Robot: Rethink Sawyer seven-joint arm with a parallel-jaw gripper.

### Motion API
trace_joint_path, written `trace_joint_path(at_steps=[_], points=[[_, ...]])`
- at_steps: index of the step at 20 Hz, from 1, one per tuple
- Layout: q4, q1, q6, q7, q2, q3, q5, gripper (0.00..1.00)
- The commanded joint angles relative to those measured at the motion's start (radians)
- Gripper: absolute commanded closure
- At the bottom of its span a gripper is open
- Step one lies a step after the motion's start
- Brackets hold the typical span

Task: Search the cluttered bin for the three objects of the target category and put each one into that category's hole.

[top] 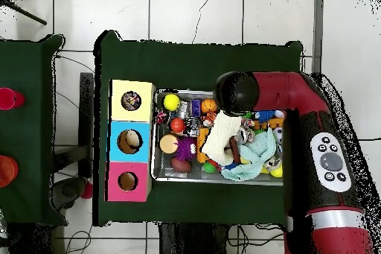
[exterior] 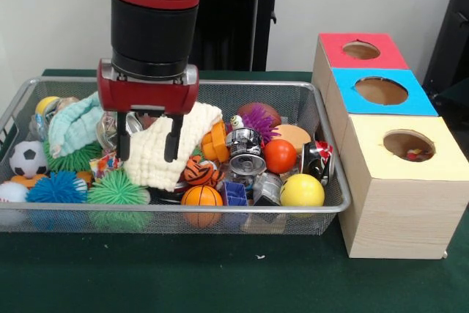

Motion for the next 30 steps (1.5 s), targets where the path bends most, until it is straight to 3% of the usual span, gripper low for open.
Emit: trace_joint_path(at_steps=[1,12,20,30], points=[[0.112,-0.024,0.145,-0.367,-0.028,0.059,-0.061,0.00],[0.093,-0.023,0.202,-0.329,-0.078,0.087,-0.024,0.00],[0.069,-0.026,0.137,-0.333,-0.059,0.081,-0.078,0.00],[0.063,-0.088,0.025,-0.343,0.001,0.073,-0.138,0.00]])
